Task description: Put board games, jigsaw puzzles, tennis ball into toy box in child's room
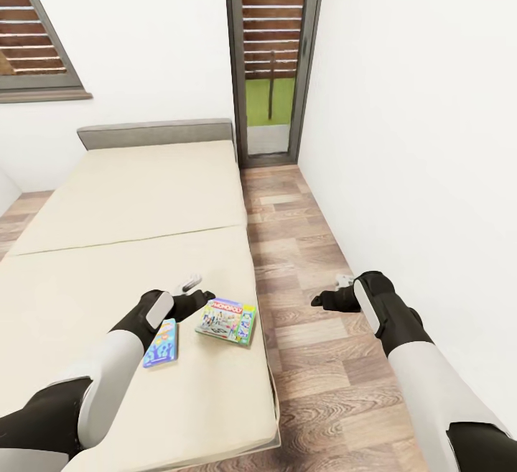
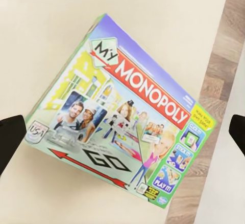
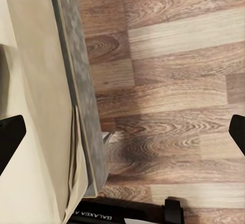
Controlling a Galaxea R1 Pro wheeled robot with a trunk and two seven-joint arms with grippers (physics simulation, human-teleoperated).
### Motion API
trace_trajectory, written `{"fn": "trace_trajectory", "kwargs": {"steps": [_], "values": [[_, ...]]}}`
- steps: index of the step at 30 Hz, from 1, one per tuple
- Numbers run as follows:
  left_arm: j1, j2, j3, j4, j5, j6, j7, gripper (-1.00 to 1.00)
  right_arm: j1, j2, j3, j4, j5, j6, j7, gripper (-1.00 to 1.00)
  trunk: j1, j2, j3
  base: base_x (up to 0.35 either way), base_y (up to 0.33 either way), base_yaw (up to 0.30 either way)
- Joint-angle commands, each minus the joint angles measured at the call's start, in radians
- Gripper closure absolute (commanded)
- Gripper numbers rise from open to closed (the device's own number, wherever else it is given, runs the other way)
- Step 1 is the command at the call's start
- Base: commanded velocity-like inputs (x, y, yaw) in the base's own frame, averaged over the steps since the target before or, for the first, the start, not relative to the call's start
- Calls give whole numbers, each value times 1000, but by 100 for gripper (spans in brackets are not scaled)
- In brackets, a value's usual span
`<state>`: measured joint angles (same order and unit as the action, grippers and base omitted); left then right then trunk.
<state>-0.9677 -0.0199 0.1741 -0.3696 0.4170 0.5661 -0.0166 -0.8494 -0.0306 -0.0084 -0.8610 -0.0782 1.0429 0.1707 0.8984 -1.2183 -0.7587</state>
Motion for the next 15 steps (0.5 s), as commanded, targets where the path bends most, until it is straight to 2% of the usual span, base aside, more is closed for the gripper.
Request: {"fn": "trace_trajectory", "kwargs": {"steps": [1,7,15], "values": [[0,-1,7,-1,-2,6,-2,-100,0,0,-1,-1,-8,4,-3,-100,4,-8,-4,0,0,0],[0,1,8,-1,-1,6,-2,-100,0,0,-1,-1,-8,4,-3,-100,27,-50,-23,0,0,0],[1,3,10,-1,-1,6,-4,-100,0,0,-1,-1,-8,4,-3,-100,27,-50,-23,0,0,0]]}}
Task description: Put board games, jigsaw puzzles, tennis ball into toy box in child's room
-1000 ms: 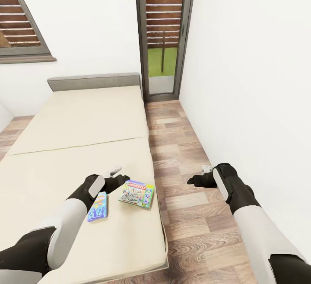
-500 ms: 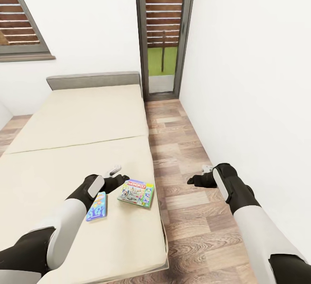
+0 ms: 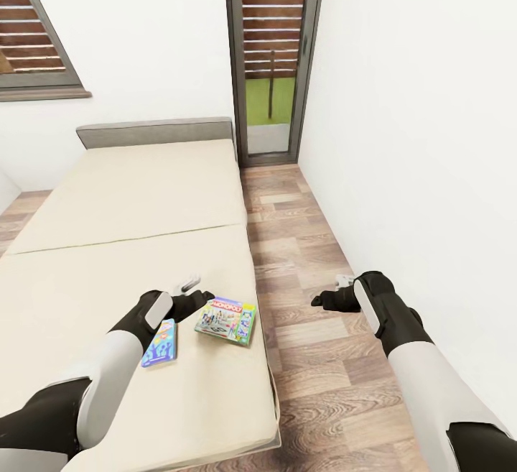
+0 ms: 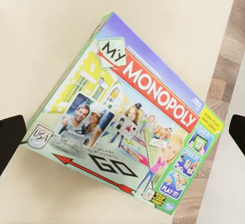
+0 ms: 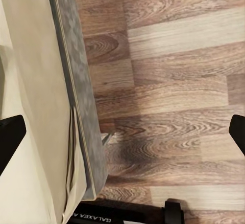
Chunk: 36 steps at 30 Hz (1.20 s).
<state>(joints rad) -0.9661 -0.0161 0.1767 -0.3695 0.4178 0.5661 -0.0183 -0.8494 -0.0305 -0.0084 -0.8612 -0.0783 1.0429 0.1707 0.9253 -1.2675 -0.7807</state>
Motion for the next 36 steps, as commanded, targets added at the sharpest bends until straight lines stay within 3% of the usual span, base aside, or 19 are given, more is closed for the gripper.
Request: {"fn": "trace_trajectory", "kwargs": {"steps": [1,12,36], "values": [[0,-1,8,-1,-2,6,-2,-100,0,0,-1,-1,-8,4,-4,-100,0,0,-1,0,0,0],[1,0,10,-1,-1,6,-3,-100,0,0,-1,-1,-8,4,-4,-100,0,0,-1,0,0,0],[2,3,12,-1,-1,5,-3,-100,0,0,-1,-1,-8,4,-4,-100,92,-168,-76,0,0,0]]}}
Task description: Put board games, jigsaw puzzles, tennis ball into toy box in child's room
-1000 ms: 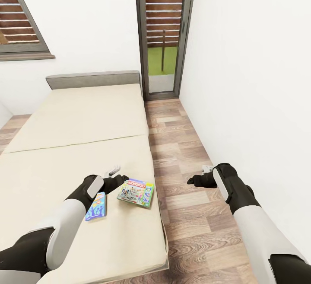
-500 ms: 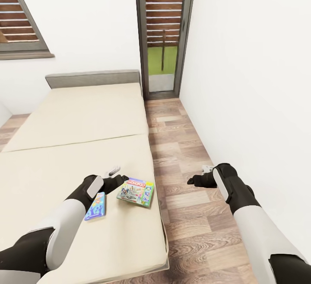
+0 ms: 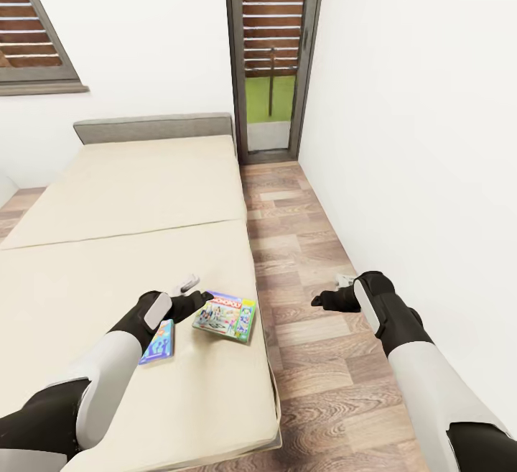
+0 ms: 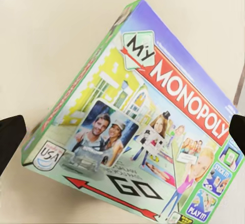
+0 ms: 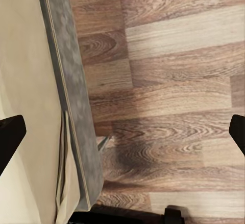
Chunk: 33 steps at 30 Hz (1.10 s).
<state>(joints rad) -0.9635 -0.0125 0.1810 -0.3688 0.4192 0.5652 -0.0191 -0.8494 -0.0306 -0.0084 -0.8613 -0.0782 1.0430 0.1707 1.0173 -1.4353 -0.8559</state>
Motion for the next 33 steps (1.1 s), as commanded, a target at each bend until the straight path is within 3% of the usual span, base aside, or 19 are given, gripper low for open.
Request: {"fn": "trace_trajectory", "kwargs": {"steps": [1,12,33], "values": [[0,0,8,-1,-2,6,-2,-100,0,0,-1,-1,-7,4,-3,-100,4,-8,-4,0,0,0],[1,0,7,-1,-1,5,-1,-100,0,0,-1,-1,-8,4,-3,-100,46,-85,-38,0,0,0],[3,-1,1,-1,-2,-1,1,-100,1,0,-1,-1,-8,4,-3,-100,50,-92,-42,0,0,0]]}}
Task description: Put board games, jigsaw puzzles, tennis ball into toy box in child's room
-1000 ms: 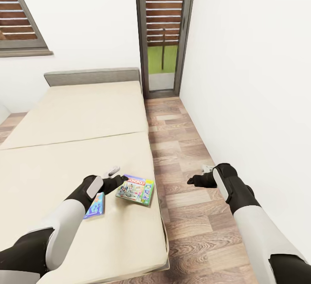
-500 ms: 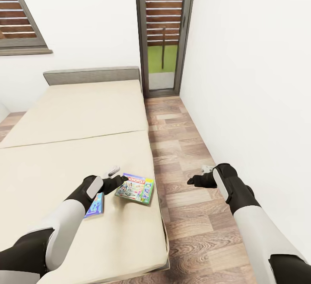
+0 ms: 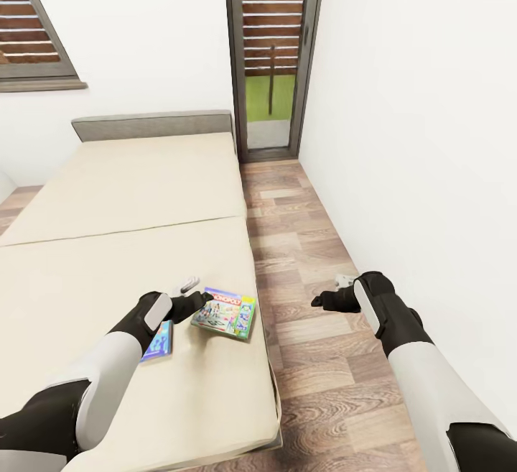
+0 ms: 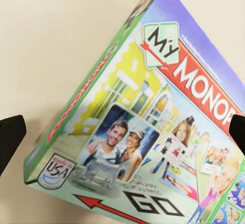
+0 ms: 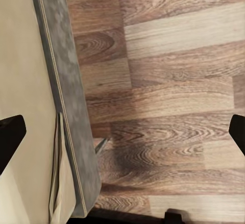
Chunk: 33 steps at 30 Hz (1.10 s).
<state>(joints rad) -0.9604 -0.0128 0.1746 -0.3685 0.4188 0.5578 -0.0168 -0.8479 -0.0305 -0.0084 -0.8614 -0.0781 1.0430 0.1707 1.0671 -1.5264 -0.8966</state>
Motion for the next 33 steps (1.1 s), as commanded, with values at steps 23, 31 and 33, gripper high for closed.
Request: {"fn": "trace_trajectory", "kwargs": {"steps": [23,31,33], "values": [[1,-1,5,-1,-2,5,-2,-100,0,0,-1,-1,-8,4,-3,-100,23,-43,-20,0,0,0],[2,-1,5,-1,-2,5,-2,-100,0,0,-1,-1,-8,4,-3,-100,23,-43,-20,0,0,0],[3,-1,5,-1,-2,5,-2,-100,0,0,-1,-1,-8,4,-3,-100,23,-43,-20,0,0,-18]]}}
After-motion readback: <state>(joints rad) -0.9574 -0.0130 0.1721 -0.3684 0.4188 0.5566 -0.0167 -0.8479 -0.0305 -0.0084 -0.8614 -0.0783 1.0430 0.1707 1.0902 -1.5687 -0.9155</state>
